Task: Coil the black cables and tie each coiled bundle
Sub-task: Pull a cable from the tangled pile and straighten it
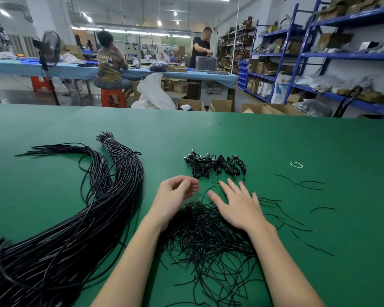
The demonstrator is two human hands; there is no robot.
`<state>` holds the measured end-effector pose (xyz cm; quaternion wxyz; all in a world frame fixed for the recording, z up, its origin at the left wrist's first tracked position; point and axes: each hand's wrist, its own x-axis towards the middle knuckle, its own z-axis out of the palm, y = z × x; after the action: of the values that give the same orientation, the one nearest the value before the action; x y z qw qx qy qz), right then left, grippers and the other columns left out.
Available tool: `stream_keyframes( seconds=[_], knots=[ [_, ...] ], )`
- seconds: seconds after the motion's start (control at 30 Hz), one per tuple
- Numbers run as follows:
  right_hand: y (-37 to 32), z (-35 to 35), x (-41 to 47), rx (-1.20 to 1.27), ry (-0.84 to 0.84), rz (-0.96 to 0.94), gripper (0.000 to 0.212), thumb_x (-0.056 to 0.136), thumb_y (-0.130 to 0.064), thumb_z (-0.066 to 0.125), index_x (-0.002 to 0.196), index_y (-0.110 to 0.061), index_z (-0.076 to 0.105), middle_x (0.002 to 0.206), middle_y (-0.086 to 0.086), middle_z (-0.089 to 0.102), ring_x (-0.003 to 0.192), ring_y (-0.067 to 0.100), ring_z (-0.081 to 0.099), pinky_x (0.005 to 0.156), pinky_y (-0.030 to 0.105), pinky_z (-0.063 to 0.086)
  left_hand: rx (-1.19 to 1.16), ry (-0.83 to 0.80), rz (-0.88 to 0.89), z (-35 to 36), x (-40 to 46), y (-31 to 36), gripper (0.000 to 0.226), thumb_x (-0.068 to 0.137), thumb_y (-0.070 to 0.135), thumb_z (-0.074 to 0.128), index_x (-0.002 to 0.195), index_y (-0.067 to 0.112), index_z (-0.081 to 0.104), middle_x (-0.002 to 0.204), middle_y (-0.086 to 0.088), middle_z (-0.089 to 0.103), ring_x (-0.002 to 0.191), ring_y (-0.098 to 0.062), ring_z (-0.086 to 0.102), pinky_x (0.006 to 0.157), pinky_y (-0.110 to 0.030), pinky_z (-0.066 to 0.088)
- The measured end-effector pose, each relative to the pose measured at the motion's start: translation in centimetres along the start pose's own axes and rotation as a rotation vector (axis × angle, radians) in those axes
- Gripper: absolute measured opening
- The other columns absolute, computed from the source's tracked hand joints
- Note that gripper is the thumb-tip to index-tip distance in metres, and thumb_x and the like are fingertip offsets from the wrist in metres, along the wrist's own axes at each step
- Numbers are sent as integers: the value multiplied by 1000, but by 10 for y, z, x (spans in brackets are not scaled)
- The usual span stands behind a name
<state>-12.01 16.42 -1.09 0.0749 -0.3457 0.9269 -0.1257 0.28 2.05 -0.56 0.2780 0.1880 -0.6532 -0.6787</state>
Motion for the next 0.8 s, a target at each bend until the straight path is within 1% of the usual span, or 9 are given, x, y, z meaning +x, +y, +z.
stream_keyframes(
  seconds=[0.1, 0.17, 0.27, 0.33, 0.4, 0.5, 0.6, 0.7, 0.8],
  knots=[
    [-6, -4, 6, -45, -5, 15, 82, 94, -81, 14, 162, -36, 16, 171, -7, 13, 158, 21, 6, 123, 60, 7, -10, 31, 11, 1, -1, 5, 24, 101, 12, 53, 92, 7, 75, 94, -11, 77, 94, -22, 74, 88, -29, 58],
    [-11, -6, 5, -88, 6, 6, 78, 96, -77, 21, 158, -31, 30, 166, -3, 27, 153, 24, 22, 121, 57, 20, -25, 45, 9, 1, -2, 8, 23, 100, 12, 54, 91, 7, 74, 95, -10, 77, 90, -21, 75, 85, -27, 59],
    [-13, -9, -3, -37, 79, -38, 65, 94, -77, 34, 135, -33, 59, 142, -6, 53, 134, 21, 46, 107, 46, 40, -42, 61, -5, 2, -2, 11, 23, 100, 12, 54, 90, 8, 75, 96, -8, 77, 83, -19, 74, 80, -28, 60],
    [-8, -14, -8, 97, 225, -16, 51, 94, -73, 42, 119, -36, 66, 132, -9, 60, 128, 16, 51, 104, 43, 42, -34, 59, -14, 2, -2, 12, 23, 100, 13, 54, 90, 9, 75, 94, -5, 76, 79, -16, 72, 77, -28, 60],
    [3, -20, -11, 101, 283, 113, 55, 97, -71, 37, 135, -36, 57, 151, -3, 48, 142, 20, 38, 114, 52, 32, -7, 46, -17, 1, -3, 12, 23, 100, 15, 54, 91, 12, 75, 94, -2, 77, 78, -14, 71, 74, -27, 59],
    [11, -22, -21, 71, 55, 345, 79, 97, -77, 18, 160, -31, 28, 170, 9, 13, 157, 35, 8, 121, 68, 9, 22, 45, -23, 0, -4, 12, 23, 100, 17, 53, 93, 13, 75, 96, 0, 77, 78, -12, 70, 72, -26, 57],
    [-3, -11, -34, -49, -25, 293, 81, 97, -76, 18, 159, -25, 30, 168, 14, 21, 155, 39, 15, 121, 67, 14, 31, 53, -29, 0, -4, 12, 23, 100, 18, 54, 93, 14, 75, 97, 0, 77, 77, -11, 70, 73, -27, 56],
    [-20, -12, -43, 106, 107, 97, 60, 97, -71, 38, 139, -32, 56, 141, -2, 60, 128, 24, 55, 106, 46, 46, 34, 52, -27, 2, -3, 12, 23, 101, 18, 54, 93, 14, 75, 97, -1, 77, 76, -12, 69, 72, -27, 55],
    [-27, -23, -47, 292, 200, 37, 38, 96, -61, 50, 118, -35, 67, 113, -12, 71, 99, 12, 65, 87, 34, 55, 45, 48, -34, 2, -4, 13, 23, 100, 17, 54, 93, 14, 75, 98, -2, 77, 76, -12, 69, 67, -22, 54]
  ],
)
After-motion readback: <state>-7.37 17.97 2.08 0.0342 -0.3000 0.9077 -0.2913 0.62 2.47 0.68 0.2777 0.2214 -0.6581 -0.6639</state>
